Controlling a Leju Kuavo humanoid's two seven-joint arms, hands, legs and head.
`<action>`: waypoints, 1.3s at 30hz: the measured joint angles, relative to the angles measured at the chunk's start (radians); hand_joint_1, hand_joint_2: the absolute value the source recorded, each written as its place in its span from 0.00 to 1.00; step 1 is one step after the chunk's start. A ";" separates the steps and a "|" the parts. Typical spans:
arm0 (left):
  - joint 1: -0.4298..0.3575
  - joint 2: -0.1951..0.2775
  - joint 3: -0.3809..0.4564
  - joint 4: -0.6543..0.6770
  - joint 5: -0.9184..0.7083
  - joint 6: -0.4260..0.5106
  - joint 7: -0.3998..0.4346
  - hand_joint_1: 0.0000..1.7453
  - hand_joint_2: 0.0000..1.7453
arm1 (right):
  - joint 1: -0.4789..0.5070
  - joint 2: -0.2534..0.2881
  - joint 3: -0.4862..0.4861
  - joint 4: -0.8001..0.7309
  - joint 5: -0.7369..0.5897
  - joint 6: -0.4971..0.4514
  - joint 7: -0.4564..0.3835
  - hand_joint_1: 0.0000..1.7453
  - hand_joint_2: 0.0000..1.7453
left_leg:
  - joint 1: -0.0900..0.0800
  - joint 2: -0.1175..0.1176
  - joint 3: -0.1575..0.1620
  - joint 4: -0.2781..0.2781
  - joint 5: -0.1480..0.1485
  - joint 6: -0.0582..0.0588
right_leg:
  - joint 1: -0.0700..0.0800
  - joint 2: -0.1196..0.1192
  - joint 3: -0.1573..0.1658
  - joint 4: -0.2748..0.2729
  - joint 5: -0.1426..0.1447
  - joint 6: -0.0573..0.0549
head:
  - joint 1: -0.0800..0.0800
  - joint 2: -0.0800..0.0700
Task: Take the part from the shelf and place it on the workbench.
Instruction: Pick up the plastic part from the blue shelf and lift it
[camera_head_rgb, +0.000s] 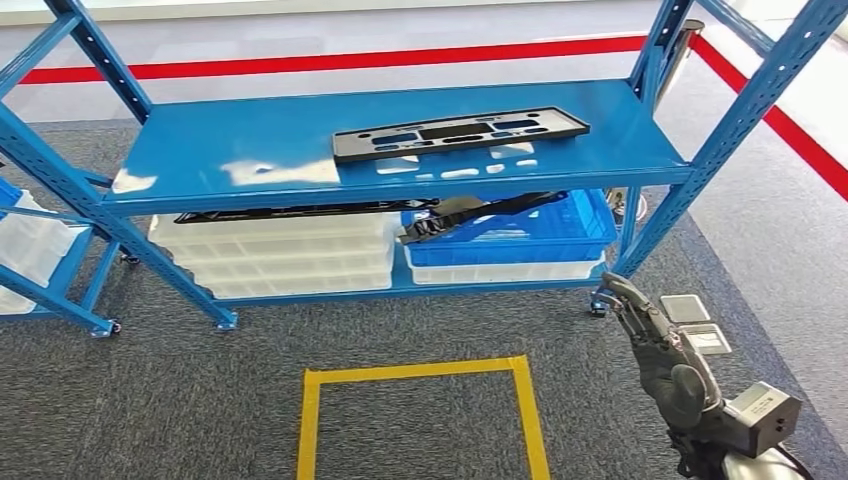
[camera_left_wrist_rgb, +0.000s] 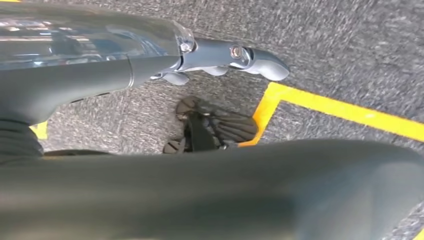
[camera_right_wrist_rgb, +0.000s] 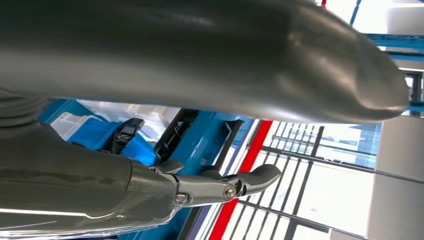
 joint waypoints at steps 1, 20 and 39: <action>0.000 0.000 0.000 0.001 0.000 0.000 0.000 0.00 0.00 | -0.001 0.000 0.000 0.001 0.004 0.000 0.000 0.00 0.00 | 0.001 0.000 -0.034 0.070 -0.029 -0.003 | 0.000 -0.001 0.000 0.000 -0.001 -0.002 | 0.000 0.000; 0.000 0.000 -0.001 0.004 0.009 0.001 0.012 0.00 0.00 | -0.074 -0.002 0.008 0.033 0.031 -0.047 0.038 0.00 0.00 | -0.002 0.000 0.043 -0.133 0.095 0.046 | 0.001 0.002 -0.107 0.233 -0.087 0.044 | 0.001 0.000; 0.002 0.002 -0.001 0.005 0.009 0.008 0.008 0.00 0.00 | -0.077 0.000 0.009 0.025 0.057 -0.081 0.053 0.00 0.00 | -0.012 -0.005 -0.001 -0.082 0.115 0.032 | 0.004 0.005 0.026 0.004 -0.029 0.002 | 0.000 0.000</action>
